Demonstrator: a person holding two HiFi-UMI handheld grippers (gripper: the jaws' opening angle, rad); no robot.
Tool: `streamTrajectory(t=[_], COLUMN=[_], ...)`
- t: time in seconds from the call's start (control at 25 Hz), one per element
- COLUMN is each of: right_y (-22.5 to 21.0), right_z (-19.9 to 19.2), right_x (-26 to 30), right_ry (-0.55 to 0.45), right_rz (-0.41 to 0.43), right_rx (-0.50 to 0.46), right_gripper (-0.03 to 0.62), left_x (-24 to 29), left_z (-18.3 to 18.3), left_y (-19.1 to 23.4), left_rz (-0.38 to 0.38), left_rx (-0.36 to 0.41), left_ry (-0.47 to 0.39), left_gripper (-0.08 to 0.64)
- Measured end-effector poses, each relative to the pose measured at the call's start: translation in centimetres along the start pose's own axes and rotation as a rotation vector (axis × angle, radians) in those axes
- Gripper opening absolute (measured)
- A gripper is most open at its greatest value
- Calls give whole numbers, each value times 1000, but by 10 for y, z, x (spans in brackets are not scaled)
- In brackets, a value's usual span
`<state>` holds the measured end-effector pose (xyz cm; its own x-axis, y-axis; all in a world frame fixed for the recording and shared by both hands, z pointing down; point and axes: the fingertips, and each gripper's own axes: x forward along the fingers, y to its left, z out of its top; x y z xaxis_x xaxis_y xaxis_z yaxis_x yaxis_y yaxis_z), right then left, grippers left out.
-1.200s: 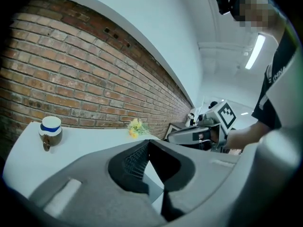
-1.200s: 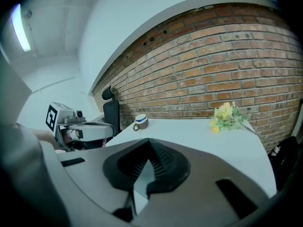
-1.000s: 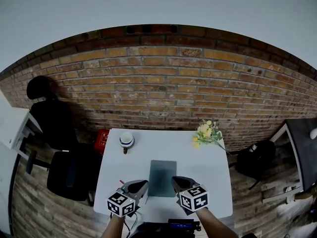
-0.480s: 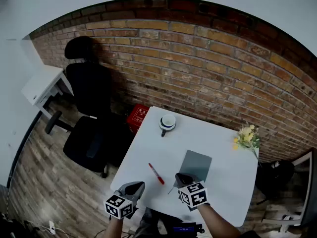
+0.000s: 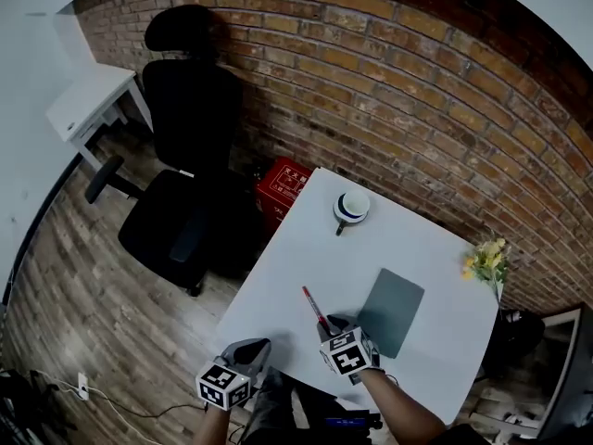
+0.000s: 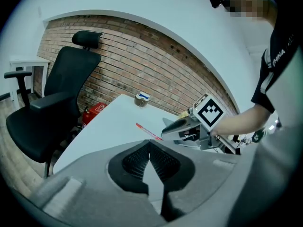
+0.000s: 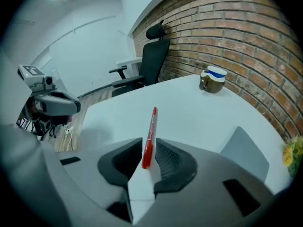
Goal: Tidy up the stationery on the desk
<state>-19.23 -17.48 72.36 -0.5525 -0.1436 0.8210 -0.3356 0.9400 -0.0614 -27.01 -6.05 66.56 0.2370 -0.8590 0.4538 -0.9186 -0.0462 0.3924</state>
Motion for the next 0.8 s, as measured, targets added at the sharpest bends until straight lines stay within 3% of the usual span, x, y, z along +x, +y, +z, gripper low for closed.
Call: streamTrajectory(t=[0.28, 0.52, 0.8], right_y=[2, 2, -6], right_z=[-13, -14, -9], right_x=[18, 21, 6], right_ry=[84, 75, 41], right_rz=[-64, -56, -48], right_rx=[-33, 14, 52], right_gripper=[115, 72, 66], left_x=[-7, -3, 10], left_z=[-7, -5, 11], left_y=[13, 13, -1], left_rz=[-4, -14, -54], left_rx=[-22, -9, 39], left_ry=[12, 19, 18], left_gripper=[12, 12, 12])
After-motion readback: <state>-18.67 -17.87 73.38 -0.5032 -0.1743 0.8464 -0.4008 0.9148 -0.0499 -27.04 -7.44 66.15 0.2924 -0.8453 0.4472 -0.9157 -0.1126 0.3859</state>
